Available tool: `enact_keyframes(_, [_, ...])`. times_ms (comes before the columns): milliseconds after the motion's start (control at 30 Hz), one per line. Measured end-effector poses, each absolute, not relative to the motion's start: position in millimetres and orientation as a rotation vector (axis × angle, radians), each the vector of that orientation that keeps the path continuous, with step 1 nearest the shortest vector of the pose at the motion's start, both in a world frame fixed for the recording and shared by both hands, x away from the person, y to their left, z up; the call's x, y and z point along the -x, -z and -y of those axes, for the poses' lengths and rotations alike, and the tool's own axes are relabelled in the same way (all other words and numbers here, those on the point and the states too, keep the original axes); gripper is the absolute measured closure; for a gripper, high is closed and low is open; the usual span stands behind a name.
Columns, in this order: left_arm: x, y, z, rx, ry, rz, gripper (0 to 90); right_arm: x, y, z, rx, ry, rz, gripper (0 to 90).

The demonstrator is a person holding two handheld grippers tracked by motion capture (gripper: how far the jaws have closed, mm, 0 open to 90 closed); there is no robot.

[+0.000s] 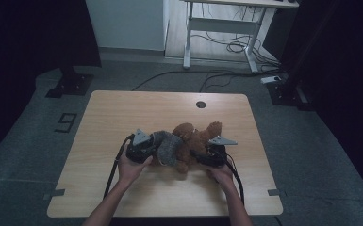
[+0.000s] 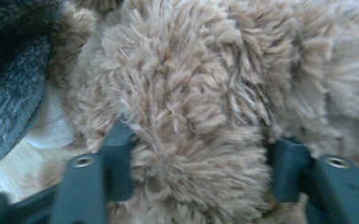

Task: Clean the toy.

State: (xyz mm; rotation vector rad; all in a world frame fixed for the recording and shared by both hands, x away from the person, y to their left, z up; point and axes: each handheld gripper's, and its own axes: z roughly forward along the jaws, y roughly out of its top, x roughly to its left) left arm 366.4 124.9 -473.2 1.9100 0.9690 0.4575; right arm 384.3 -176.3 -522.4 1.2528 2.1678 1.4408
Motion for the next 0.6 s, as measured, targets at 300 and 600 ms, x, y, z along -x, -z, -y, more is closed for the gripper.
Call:
enact_keyframes(300, [-363.3,443.7,-129.7,-1.906,-0.394,-0.955,80.3,-375.7,528.9,183.3,-1.145,-1.482,-2.152,51.9])
enact_keyframes(600, [-387.5,407.1,-96.8,-1.925,-0.452,-0.93,80.0,-371.9,530.8,184.5,-1.104,-1.481,-2.148,52.2])
